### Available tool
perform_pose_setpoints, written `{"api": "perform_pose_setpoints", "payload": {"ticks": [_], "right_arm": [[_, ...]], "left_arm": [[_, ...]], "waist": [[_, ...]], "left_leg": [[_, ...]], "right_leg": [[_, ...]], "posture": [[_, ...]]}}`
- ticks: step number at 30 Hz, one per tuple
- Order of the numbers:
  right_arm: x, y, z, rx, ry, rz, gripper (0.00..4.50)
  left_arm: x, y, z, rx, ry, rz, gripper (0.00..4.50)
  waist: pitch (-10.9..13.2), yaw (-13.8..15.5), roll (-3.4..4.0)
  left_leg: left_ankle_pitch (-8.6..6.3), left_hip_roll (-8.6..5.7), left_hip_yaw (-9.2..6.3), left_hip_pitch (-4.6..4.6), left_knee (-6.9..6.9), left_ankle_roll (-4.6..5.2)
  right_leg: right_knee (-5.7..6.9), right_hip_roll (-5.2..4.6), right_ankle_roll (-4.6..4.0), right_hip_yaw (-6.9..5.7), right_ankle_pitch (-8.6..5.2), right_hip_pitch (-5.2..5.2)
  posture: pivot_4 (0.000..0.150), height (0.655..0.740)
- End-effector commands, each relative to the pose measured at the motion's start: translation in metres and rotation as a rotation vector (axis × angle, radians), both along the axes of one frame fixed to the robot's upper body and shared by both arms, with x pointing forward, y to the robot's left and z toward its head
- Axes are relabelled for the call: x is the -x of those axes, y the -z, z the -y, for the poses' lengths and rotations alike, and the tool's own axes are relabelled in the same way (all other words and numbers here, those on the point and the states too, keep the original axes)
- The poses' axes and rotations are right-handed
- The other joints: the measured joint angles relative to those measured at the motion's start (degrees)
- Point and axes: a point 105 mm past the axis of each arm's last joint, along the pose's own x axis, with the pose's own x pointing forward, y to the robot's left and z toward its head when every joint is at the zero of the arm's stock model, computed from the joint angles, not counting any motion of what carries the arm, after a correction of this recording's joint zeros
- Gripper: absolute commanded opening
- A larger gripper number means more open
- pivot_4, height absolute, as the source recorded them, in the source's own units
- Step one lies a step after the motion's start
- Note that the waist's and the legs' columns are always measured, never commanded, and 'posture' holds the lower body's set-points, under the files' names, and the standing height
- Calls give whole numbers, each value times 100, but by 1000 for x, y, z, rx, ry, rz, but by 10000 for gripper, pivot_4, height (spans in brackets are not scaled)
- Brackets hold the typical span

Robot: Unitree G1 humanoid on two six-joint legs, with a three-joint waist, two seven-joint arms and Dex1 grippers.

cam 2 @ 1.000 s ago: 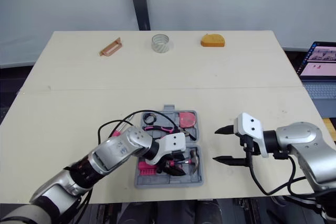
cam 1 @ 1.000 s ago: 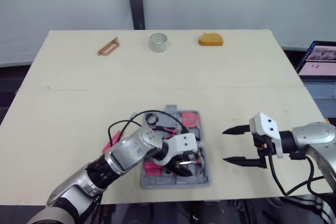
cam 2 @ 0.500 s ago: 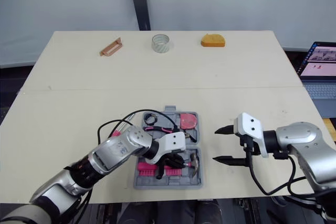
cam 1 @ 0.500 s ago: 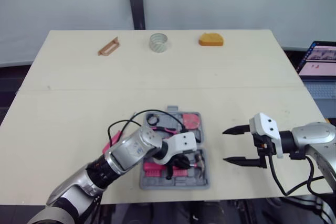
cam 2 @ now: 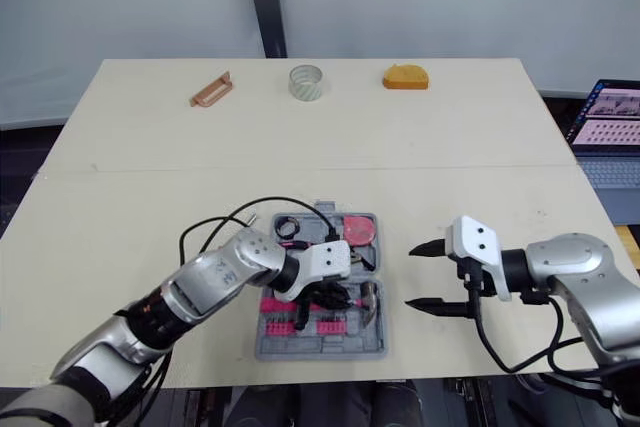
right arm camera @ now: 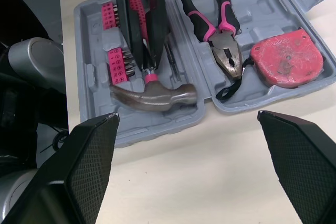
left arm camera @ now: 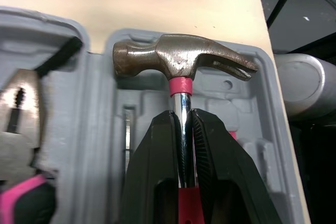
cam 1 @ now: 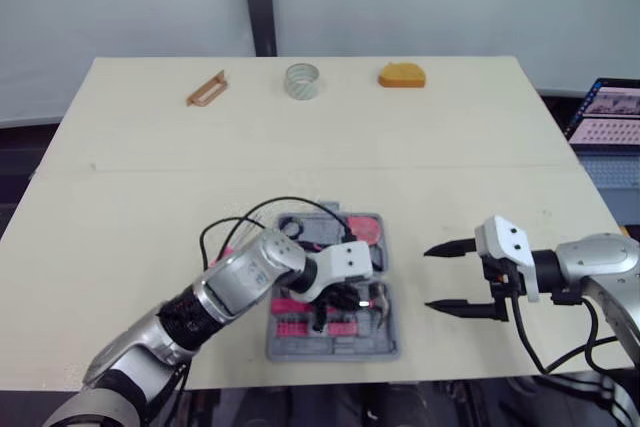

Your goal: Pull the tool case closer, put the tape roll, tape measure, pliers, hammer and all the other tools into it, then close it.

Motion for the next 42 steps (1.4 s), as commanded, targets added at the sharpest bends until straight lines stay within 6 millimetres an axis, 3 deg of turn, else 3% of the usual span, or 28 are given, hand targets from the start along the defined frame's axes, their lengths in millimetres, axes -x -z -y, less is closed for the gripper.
{"api": "perform_pose_setpoints", "payload": {"ticks": [1, 35, 39, 42], "right_arm": [[2, -3, -4, -7, -20, 20, 45000], [2, -4, -5, -10, -16, 22, 45000], [2, -5, -5, -11, -16, 22, 45000], [2, -4, -6, -11, -16, 21, 45000]], "left_arm": [[3, -12, 9, 2, 54, 82, 573], [8, 8, 11, -67, 43, 92, 573], [8, 7, 11, -66, 45, 94, 18448], [9, 6, 12, -63, 49, 96, 28951]], "waist": [[0, 4, 0], [0, 5, 0], [0, 5, 0], [0, 3, 0]], "left_leg": [[0, 0, 0, 0, 0, 0], [0, 0, 0, -1, 1, 0], [0, 0, 0, -1, 1, 0], [0, 0, 0, -1, 1, 0]], "right_leg": [[-1, 0, 0, 0, 0, 0], [0, 0, 0, 0, 0, 0], [0, 0, 0, 0, 0, 0], [0, 0, 0, 0, 0, 0]], "posture": [[1500, 7400], [1500, 7400], [1500, 7400], [1500, 7400]]}}
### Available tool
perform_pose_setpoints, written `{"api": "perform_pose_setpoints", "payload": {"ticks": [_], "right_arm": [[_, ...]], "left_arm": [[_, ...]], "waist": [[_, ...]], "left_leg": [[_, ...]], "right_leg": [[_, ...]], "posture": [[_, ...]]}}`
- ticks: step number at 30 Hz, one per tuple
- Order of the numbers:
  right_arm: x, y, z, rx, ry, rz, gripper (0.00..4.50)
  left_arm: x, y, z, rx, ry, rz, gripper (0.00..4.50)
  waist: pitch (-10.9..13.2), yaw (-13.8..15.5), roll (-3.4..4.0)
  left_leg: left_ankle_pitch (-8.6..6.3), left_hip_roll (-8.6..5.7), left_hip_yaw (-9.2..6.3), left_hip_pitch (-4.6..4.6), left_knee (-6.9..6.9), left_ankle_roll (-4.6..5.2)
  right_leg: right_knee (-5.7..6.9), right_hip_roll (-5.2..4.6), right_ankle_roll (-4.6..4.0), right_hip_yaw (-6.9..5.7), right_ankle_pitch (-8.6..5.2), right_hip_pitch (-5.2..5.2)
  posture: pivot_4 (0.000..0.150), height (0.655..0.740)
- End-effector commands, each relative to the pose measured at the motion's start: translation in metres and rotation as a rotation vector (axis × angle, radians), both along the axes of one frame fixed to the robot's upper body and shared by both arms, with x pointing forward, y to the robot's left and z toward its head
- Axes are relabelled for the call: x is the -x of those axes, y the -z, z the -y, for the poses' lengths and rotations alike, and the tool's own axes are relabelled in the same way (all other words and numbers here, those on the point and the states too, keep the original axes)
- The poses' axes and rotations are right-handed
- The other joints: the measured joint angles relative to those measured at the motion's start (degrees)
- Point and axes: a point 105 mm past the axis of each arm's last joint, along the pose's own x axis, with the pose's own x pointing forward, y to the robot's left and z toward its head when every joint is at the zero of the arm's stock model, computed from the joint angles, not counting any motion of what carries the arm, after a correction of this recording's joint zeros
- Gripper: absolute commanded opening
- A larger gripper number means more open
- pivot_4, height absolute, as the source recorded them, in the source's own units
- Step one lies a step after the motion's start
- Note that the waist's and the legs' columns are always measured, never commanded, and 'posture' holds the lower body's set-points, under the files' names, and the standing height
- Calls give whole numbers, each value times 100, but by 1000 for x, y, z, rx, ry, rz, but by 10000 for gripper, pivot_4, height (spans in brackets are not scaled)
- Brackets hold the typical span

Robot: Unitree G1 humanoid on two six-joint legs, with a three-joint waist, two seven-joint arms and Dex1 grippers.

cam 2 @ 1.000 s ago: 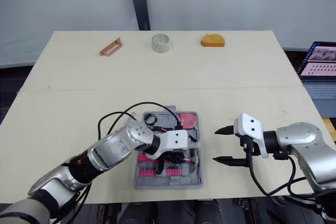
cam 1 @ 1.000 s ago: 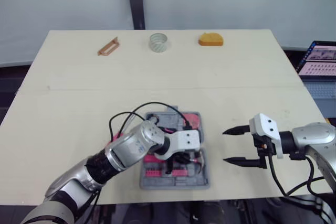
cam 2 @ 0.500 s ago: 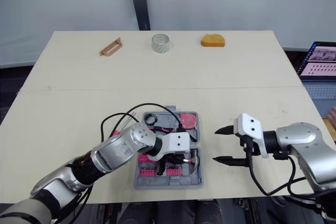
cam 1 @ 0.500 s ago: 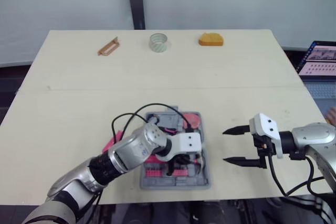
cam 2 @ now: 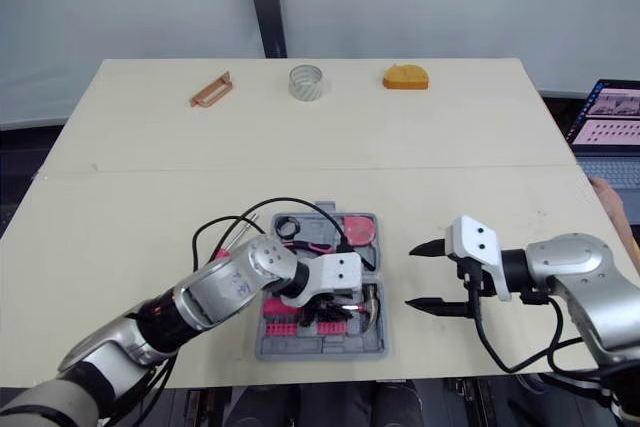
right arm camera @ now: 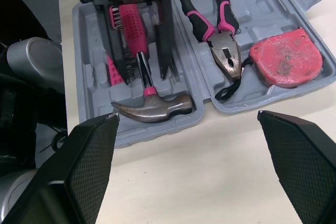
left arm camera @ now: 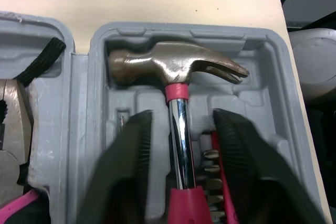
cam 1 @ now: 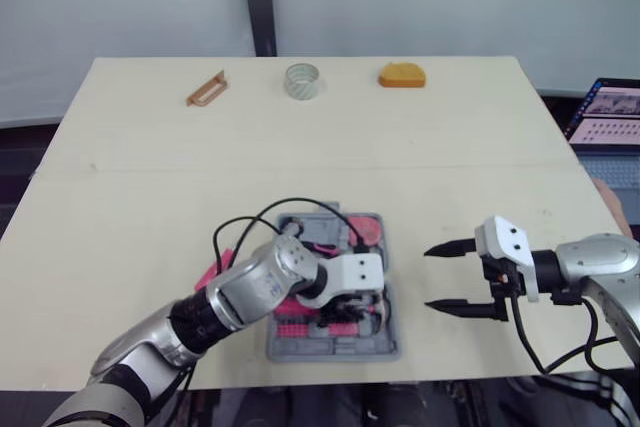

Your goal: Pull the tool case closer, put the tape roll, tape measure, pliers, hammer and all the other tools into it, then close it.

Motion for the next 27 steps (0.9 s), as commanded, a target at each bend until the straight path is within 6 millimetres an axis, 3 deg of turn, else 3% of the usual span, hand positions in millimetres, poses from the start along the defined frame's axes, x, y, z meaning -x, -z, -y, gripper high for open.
{"api": "perform_pose_setpoints", "payload": {"ticks": [1, 3, 4, 11, 17, 19, 20, 27], "right_arm": [[2, -4, -6, -12, -21, 19, 45000], [2, -4, -6, -13, -21, 19, 45000], [2, -4, -6, -13, -21, 18, 45000], [2, -4, -6, -14, -21, 19, 45000], [2, -8, -6, -29, -16, 21, 45000], [2, -10, -6, -39, -15, 20, 45000], [3, -11, -7, -46, -16, 20, 45000], [7, -19, -14, -81, -45, 15, 45000]], "left_arm": [[4, -5, 4, 27, 20, 12, 33743], [4, -5, 4, 29, 21, 12, 43025], [4, -5, 5, 30, 23, 13, 44898], [2, -19, 9, 93, 17, 9, 44898], [-23, -57, 1, 312, -47, 39, 44898], [-30, -80, -6, 478, -84, -4, 39803], [-31, -81, -14, 508, -80, -8, 36880], [-14, -56, -47, 584, -39, -63, 389]], "waist": [[0, -2, 0], [0, -1, 0], [0, 2, 0], [0, 3, 0], [0, -12, 0], [0, -21, 1], [0, -22, 0], [-2, -27, 4]], "left_leg": [[0, 0, 0, 0, 0, 0], [0, 0, 0, 0, 0, 0], [0, 0, 0, 0, 0, 0], [0, 0, 0, 0, 2, 0], [0, 0, -1, 0, 2, 0], [0, 0, -1, 1, 1, 0], [0, 1, -1, 0, 1, 0], [0, 1, 0, 4, -4, 0]], "right_leg": [[0, 0, 0, 0, 0, 0], [0, 0, 0, 0, 0, 0], [0, 0, 0, 0, 0, 0], [0, 0, 0, 0, 0, 0], [1, 0, 0, 0, 0, 0], [1, 0, 0, 0, 0, 0], [1, 0, 0, 0, 0, -1], [0, 0, 0, -1, 0, -1]], "posture": [[1500, 7400], [1500, 7400], [1500, 7400], [1500, 7400], [1500, 7400], [1500, 7400], [1500, 7400], [1500, 7400]]}}
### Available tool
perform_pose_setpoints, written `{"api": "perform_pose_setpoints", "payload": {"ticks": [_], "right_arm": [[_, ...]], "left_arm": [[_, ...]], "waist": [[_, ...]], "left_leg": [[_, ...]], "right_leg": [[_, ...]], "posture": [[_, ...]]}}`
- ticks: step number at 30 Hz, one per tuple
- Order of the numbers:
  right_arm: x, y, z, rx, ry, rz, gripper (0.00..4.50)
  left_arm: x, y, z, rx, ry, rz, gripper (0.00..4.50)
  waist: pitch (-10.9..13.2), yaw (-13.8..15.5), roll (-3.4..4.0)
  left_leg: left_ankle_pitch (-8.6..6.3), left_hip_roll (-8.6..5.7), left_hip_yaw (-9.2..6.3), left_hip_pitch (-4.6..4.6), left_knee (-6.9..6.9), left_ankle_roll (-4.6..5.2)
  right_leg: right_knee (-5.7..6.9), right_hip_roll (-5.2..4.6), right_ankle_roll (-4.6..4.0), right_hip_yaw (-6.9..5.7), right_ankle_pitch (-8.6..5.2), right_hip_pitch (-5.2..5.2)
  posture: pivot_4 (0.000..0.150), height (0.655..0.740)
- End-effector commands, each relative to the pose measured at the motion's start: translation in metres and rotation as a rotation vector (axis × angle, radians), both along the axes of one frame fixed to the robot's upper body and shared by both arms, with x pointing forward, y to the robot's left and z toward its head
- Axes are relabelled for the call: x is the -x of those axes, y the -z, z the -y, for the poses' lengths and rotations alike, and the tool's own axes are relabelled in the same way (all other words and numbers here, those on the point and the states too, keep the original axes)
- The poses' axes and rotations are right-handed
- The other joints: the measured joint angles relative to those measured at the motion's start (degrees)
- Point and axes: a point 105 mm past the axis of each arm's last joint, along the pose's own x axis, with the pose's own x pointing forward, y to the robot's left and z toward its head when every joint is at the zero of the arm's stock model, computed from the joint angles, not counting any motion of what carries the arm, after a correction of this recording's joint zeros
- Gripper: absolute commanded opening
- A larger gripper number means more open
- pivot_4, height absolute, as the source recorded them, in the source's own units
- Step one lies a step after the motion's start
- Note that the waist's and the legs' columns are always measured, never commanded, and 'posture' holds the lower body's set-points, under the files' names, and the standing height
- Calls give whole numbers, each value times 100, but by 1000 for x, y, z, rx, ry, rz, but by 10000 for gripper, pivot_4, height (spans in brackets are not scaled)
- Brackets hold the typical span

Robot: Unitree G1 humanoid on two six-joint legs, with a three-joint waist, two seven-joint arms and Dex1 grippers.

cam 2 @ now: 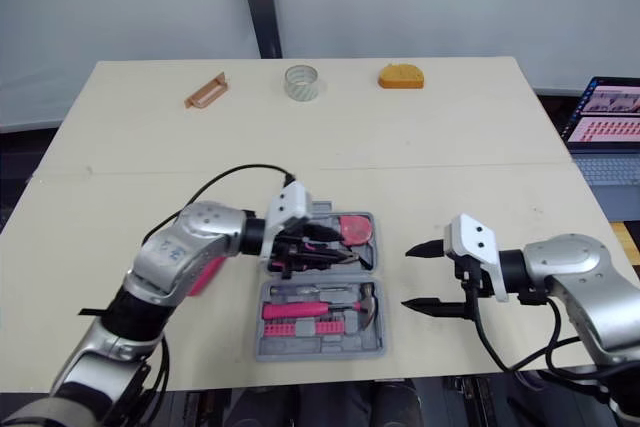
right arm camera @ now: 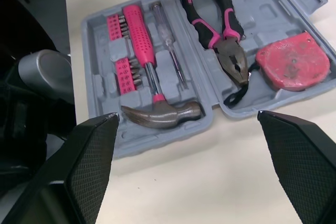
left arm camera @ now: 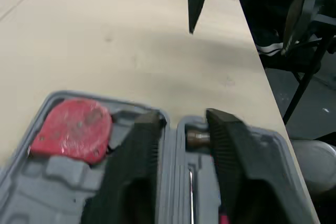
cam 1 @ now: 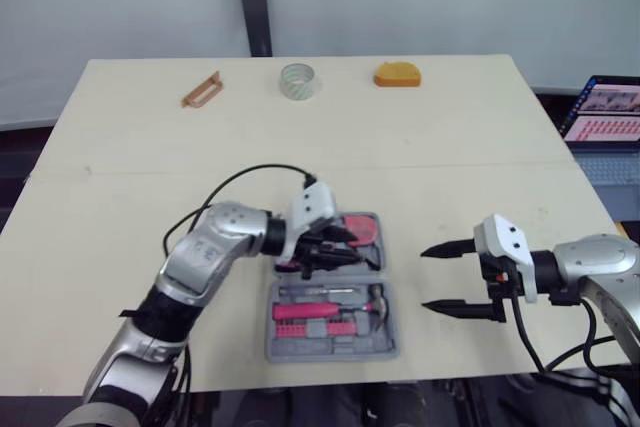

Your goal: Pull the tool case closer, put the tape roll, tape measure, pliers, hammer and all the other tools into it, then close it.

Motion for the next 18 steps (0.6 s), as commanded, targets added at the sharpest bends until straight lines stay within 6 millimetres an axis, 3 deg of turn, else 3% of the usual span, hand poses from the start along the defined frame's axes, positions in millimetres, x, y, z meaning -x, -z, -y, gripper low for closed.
{"api": "perform_pose_setpoints", "payload": {"ticks": [1, 10, 18], "right_arm": [[4, -16, -7, -35, -28, 44, 45000], [3, -14, -6, -24, -28, 41, 45000], [2, -13, -4, -10, -23, 44, 45000]], "left_arm": [[16, 4, -2, 70, 67, 2, 389], [27, 44, -5, -15, 63, -7, 389], [26, 71, -13, -110, 44, 4, 389]], "waist": [[0, 21, 0], [0, 15, 1], [0, 15, 1]], "left_leg": [[0, 0, 0, -1, 1, 0], [0, 0, -2, 0, 7, 0], [0, 0, -2, 1, 5, 0]], "right_leg": [[0, 0, 0, 0, 0, 0], [1, 0, 0, 0, 0, 5], [1, 0, 0, 0, 0, 5]], "posture": [[1500, 7400], [1500, 7400], [1500, 7400]]}}
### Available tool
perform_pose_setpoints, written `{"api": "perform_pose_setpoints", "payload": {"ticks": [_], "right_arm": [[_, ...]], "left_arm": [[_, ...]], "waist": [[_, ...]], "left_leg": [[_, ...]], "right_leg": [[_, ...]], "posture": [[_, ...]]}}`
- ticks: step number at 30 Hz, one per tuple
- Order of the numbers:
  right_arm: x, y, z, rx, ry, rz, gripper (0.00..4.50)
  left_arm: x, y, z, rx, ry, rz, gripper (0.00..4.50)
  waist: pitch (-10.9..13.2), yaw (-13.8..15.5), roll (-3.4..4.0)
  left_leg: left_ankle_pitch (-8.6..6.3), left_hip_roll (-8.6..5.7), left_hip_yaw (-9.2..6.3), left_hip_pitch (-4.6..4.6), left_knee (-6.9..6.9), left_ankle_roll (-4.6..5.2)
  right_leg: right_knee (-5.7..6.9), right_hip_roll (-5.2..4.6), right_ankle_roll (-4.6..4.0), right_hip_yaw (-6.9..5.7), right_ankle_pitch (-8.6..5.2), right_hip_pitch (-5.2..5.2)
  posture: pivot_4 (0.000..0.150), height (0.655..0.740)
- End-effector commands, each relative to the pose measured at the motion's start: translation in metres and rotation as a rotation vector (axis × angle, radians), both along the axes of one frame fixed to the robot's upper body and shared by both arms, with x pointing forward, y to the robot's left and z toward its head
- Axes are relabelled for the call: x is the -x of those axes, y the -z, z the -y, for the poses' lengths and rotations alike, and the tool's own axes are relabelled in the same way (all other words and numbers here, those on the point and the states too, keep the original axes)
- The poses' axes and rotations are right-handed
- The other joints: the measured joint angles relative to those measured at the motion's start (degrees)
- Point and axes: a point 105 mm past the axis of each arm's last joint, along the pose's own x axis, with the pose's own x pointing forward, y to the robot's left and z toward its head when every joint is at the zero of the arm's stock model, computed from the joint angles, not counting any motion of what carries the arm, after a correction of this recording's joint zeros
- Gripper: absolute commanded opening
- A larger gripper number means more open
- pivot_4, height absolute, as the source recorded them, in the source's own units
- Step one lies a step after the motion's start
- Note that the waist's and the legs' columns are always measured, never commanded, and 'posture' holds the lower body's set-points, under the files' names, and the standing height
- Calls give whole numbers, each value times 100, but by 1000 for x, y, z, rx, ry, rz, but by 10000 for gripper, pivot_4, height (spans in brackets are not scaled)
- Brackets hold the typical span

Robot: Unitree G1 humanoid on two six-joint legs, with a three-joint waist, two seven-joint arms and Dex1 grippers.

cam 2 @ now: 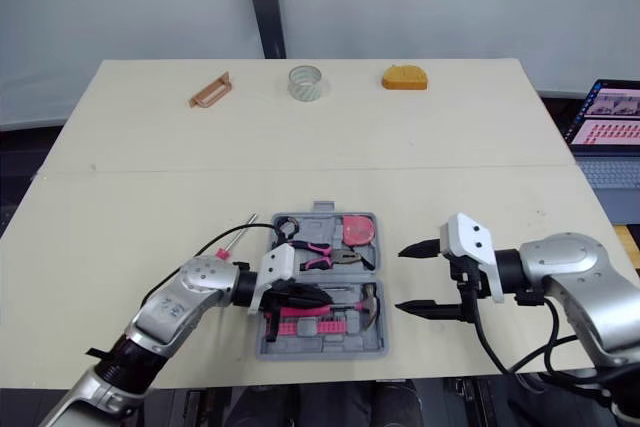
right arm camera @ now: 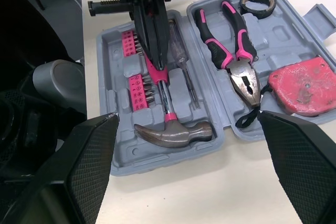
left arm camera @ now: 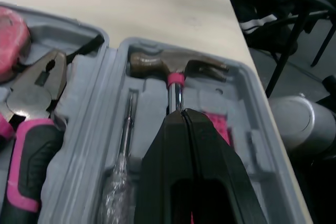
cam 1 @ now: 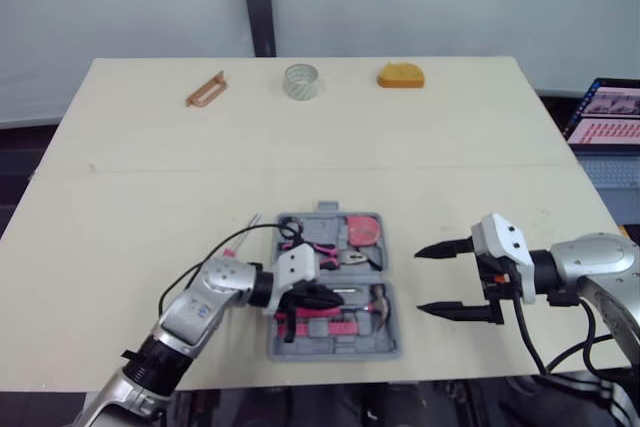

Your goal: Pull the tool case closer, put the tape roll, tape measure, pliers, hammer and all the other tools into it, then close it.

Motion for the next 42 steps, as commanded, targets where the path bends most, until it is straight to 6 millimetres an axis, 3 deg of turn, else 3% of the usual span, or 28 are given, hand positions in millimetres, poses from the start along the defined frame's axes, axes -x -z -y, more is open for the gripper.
{"api": "perform_pose_setpoints", "payload": {"ticks": [1, 12, 34, 42], "right_arm": [[-1, -8, 2, 10, 2, 43, 45000], [0, -7, 3, 20, 5, 41, 45000], [-1, -6, 6, 45, 7, 44, 45000], [-1, -6, 6, 48, 10, 43, 45000]], "left_arm": [[2, 7, -2, -29, 9, 18, 389], [7, 15, -1, -51, 33, 9, 389], [14, 62, -18, -286, 91, 56, 389], [16, 73, -23, -327, 96, 60, 389]], "waist": [[0, -4, 0], [0, -2, 0], [-23, 6, 11], [-55, 12, 24]], "left_leg": [[0, 0, 0, 0, 0, 0], [0, 0, 0, 0, 0, 0], [-1, 0, -11, 31, -2, 2], [-7, 0, -13, 89, -19, 8]], "right_leg": [[0, 0, 0, 0, 0, 0], [0, 0, 0, 0, 0, 0], [-11, 0, 0, -7, 0, 45], [-31, 0, 0, -7, 0, 105]], "posture": [[1500, 7400], [1500, 7400], [1500, 7400], [1500, 7400]]}}
